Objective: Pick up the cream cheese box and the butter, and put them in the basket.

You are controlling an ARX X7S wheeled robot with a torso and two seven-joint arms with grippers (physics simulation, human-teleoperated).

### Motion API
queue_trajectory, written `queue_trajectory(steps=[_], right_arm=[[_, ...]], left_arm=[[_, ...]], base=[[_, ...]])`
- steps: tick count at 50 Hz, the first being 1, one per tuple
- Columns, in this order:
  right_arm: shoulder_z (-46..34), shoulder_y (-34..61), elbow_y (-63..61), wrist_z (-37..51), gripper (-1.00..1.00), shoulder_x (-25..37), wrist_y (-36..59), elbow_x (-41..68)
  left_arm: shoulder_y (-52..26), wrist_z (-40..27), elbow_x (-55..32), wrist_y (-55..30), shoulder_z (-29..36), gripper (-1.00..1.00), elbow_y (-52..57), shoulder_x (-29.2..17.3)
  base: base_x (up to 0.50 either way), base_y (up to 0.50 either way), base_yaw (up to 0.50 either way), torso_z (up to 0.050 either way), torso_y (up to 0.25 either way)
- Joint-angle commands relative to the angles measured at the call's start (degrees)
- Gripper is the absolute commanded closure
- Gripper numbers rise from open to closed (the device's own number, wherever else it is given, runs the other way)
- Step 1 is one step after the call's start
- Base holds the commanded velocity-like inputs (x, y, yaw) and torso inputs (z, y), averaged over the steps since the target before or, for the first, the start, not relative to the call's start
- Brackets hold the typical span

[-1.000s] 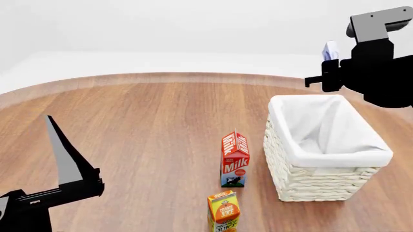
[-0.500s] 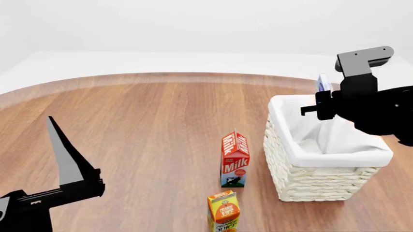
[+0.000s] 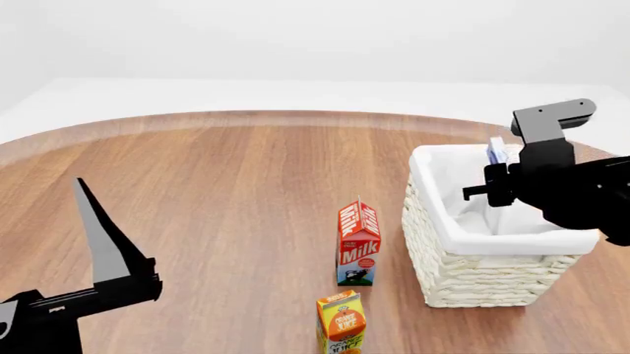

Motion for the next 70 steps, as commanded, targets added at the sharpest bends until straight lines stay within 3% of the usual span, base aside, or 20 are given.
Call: queue_trajectory(steps=[1,21,22,35,45,70], right_arm=[[-0.1,-1.2,-0.5,-0.2,1.0,0.7,-0.3,-1.7],[-0.8,-2.0,-0.5,-0.7,1.0,0.8,-0.4,-2.3],[-0.8,-2.0,-0.8,-0.4,-1.0,0.9,-0.2,-2.2],[-0.7,-1.5,-1.4,0.0,-1.0,1.4,0.5,-2.0],[1.2,-1.6,-9.5,3.3,-1.0,4.9,1.6,0.5],[12.2,-5.0,-60.9,23.8,-1.0,27.3,1.3,21.2]], left_arm=[[0.0,-0.1,0.0,0.0,0.3,-1.0,-0.1,-0.1],[0.0,-0.3,0.2,0.1,0.7,-1.0,-0.3,-0.3],[0.0,-0.3,0.1,0.0,0.7,-1.0,-0.2,-0.3],[0.1,-0.4,0.3,0.4,0.9,-1.0,-0.5,-0.4],[-0.2,-0.5,0.5,0.4,1.4,-1.0,-0.9,-0.4],[0.3,-0.9,0.3,-0.1,0.7,-1.0,0.5,-0.9]], base=[[0.0,0.0,0.0,0.0,0.0],[0.0,0.0,0.0,0.001,0.001],[0.0,0.0,0.0,0.0,0.0],[0.0,0.0,0.0,0.0,0.0],[0.0,0.0,0.0,0.0,0.0],[0.0,0.0,0.0,0.0,0.0]])
